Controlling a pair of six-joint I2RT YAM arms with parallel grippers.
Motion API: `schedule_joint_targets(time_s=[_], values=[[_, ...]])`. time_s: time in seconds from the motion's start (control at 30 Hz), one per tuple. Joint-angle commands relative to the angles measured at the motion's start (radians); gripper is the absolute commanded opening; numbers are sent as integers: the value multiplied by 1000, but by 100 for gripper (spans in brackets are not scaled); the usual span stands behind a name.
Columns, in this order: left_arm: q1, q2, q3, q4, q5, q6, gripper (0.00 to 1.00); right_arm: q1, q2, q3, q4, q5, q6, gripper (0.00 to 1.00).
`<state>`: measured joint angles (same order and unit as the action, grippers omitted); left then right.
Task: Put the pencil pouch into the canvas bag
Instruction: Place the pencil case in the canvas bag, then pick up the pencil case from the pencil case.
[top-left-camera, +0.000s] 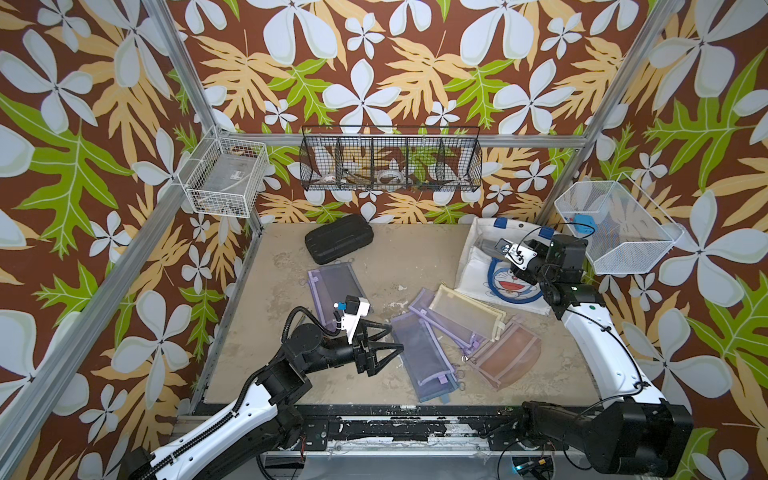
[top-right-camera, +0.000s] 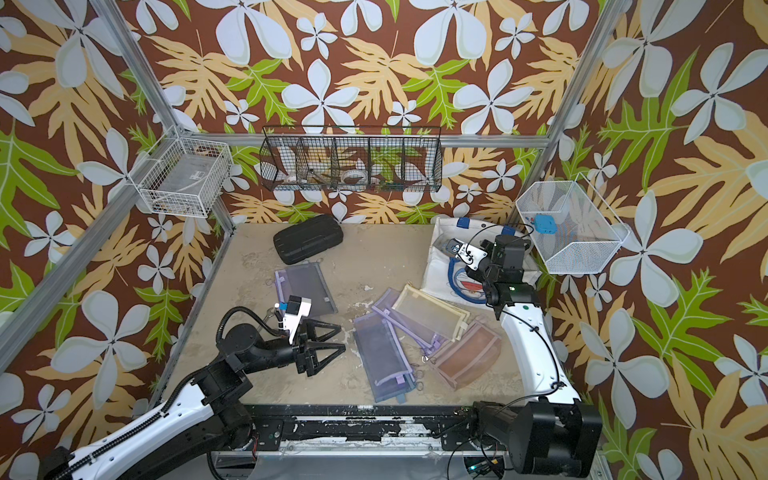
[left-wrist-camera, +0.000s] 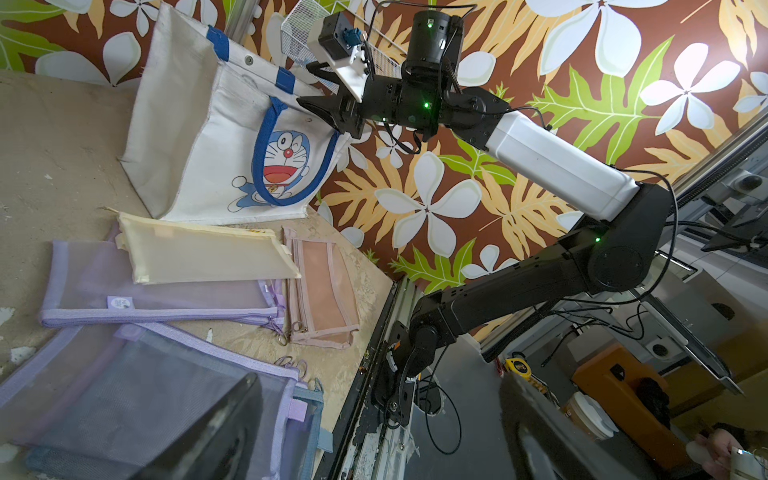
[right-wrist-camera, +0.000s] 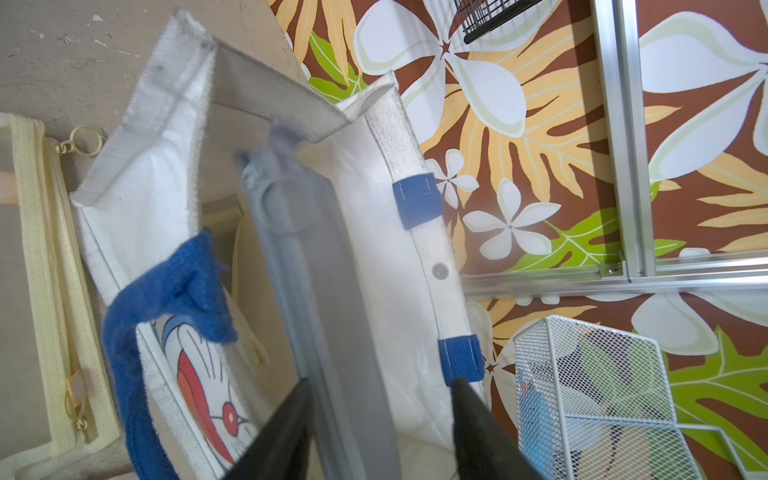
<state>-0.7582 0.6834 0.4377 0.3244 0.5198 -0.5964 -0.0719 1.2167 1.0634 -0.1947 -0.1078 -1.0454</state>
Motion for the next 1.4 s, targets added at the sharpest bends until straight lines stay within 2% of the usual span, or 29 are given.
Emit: schedule_joint_targets(time_s=[0.0, 0.13, 0.27, 0.33, 0.43, 0.53, 0.6, 0.63, 0.67, 0.7, 0.83, 0.97, 1.1, 1.2, 1.37], values=[[5, 10, 10, 23, -3, 0, 90, -5, -11, 10, 45, -9, 33, 100], [15, 23, 17, 6, -12, 4, 90, -6, -70, 10, 66, -17, 103, 100], [43, 59, 76, -129, -97, 52, 91, -2, -161, 53, 64, -85, 303, 100], [70, 96, 127, -244, -168, 97, 90, 40, -211, 59, 78, -74, 417, 100], [168, 163, 190, -371, -239, 143, 87, 189, -267, 62, 78, 39, 549, 100], [320, 218, 187, -382, -238, 138, 82, 278, -266, 89, 38, 187, 783, 100], [399, 263, 169, -364, -232, 112, 81, 281, -226, 125, -46, 210, 983, 100], [445, 288, 153, -345, -214, 91, 80, 287, -198, 145, -93, 151, 1034, 100], [483, 313, 136, -321, -197, 77, 78, 316, -178, 149, -122, 91, 1049, 100], [512, 332, 126, -309, -192, 69, 76, 361, -168, 138, -126, 85, 1059, 100], [616, 434, 133, -288, -198, 46, 73, 618, -202, -2, -11, 120, 1107, 100], [671, 547, 143, -225, -192, 10, 71, 752, -142, -70, 16, 60, 1232, 100], [677, 667, 165, -163, -166, -18, 68, 833, -106, -149, 66, 29, 1310, 100], [678, 746, 205, -172, -202, -8, 64, 841, -131, -206, 115, -16, 1357, 100], [678, 838, 264, -186, -239, 12, 65, 840, -164, -209, 82, 16, 1323, 100]])
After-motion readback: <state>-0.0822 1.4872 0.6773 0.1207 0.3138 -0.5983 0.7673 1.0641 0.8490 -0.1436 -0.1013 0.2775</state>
